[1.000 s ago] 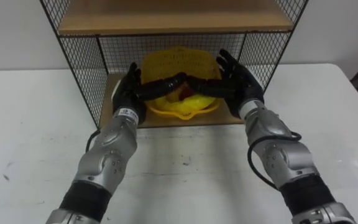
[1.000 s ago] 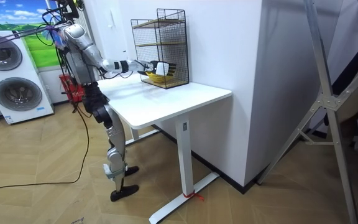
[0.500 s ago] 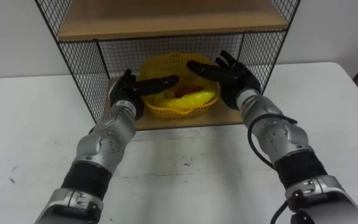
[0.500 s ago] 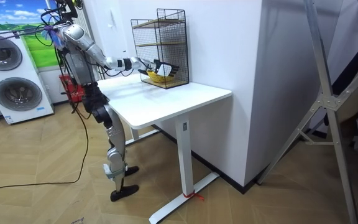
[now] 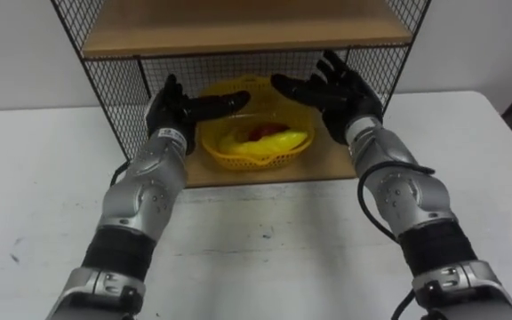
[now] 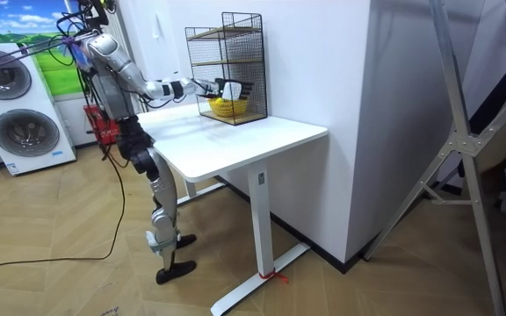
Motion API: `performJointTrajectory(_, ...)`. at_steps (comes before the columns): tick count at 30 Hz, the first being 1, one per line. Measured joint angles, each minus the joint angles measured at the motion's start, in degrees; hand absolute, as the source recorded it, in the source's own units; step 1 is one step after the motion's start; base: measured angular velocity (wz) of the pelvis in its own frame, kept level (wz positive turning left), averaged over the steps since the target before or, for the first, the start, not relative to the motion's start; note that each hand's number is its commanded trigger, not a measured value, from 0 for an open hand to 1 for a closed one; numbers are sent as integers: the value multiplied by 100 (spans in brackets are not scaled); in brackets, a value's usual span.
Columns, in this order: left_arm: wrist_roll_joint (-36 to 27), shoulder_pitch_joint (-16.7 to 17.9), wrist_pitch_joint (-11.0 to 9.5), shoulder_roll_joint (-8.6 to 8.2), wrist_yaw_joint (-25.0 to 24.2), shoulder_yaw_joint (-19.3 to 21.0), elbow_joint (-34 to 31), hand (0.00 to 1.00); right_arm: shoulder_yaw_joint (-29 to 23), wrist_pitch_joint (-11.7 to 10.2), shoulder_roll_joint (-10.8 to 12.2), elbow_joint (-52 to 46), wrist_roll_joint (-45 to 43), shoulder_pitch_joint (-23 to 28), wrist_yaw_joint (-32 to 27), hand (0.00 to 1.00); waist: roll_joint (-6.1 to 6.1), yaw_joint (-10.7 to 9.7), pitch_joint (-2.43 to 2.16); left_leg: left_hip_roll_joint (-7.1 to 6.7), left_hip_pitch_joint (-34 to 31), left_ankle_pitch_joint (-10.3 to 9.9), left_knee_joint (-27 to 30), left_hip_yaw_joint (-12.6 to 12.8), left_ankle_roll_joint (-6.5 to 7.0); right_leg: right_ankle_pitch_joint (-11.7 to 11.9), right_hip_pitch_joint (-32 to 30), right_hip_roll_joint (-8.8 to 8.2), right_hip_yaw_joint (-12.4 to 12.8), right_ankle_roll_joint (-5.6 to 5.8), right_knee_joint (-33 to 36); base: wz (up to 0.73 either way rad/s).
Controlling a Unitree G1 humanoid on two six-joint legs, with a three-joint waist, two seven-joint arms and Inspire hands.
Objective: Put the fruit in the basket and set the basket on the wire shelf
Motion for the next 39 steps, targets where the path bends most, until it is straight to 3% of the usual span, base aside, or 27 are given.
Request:
performJointTrajectory(1, -2, 71, -1, 1, -3, -11, -101, 0, 0, 0, 0, -65, -6, 85, 19, 0, -16, -1, -10, -3, 26, -1, -23, -8, -1, -1, 21, -1, -6, 1, -14, 4)
performJointTrajectory(3, 107, 400, 2, 11, 0, -62, -521, 0, 1, 0, 8, -192, -215, 337, 43, 0, -71, 16, -78, 3, 75, -18, -54, -8, -33, -5, 39, 8, -5, 5, -85, 0)
performJointTrajectory(6, 294, 813, 4, 47, -20, -141, -1140, 0, 1, 1, 18, -466, -482, 610, 45, 0, -111, 0, -104, 2, 99, -14, -69, -8, -37, 1, 82, 8, -10, -2, -95, 0)
performJointTrajectory(9, 532, 1168, 6, 132, -61, -173, -1817, 0, -4, -3, 3, -820, -621, 812, 72, 0, -104, 6, -100, 4, 93, -13, -74, -15, -37, 30, 136, 9, -55, 0, -167, 4)
performJointTrajectory(14, 531, 1212, -37, 320, -94, -127, -2094, 0, -14, -26, -19, -1172, -622, 978, 131, 0, -36, 24, -51, 3, 201, -12, -121, -27, -40, 29, 220, 6, -58, 20, -201, 0)
performJointTrajectory(15, 519, 1228, -37, 319, -144, -67, -2100, 0, -22, -36, -22, -1197, -622, 978, 183, 0, -5, 22, -32, 4, 222, -13, -123, -18, -40, -3, 226, 0, -47, 69, -195, -3)
performJointTrajectory(20, 513, 1567, -91, 310, -332, -71, -2334, 0, -21, -43, -55, -1596, -590, 1312, 277, 0, 28, 4, 9, -6, 229, 14, -144, -21, -38, 10, 215, -6, -60, 52, -198, 0)
performJointTrajectory(22, 517, 1836, -126, 310, -398, -124, -2376, 0, -18, -48, -61, -1660, -579, 1510, 369, 0, 29, -8, 8, -8, 241, 23, -155, -15, -38, 30, 218, -6, -53, 23, -194, 0)
performJointTrajectory(26, 511, 2255, -141, 316, -463, -213, -2499, 0, -22, -90, -60, -1885, -573, 1941, 453, 0, 29, -2, 7, -8, 228, 16, -144, -23, -37, -14, 203, -6, -53, 83, -194, 0)
performJointTrajectory(28, 519, 2404, -290, 323, -565, -236, -2560, 0, -23, -130, -61, -2019, -619, 2064, 477, 0, 30, -10, 8, -10, 225, 18, -155, -23, -37, -12, 200, -6, -50, 82, -196, 0)
performJointTrajectory(34, 495, 3033, -750, 330, -691, -181, -2886, 0, -31, -641, -193, -2464, -694, 2685, 606, 0, 51, 17, 3, -3, 244, 16, -166, -6, -38, -13, 203, -2, -11, 80, -194, -3)
performJointTrajectory(36, 469, 3462, -947, 434, -813, -213, -3072, 0, -25, -795, -261, -2551, -897, 3025, 651, 0, 52, 39, -3, 18, 205, 16, -171, 59, -39, -11, 118, 7, 50, 79, -172, -15)
performJointTrajectory(39, 504, 3784, -1070, 531, -933, -253, -3111, 0, -12, -867, -275, -2565, -1016, 3376, 728, 0, 44, 47, -13, 19, 128, 15, -168, 85, -39, -6, 34, 7, 52, 83, -168, -2)
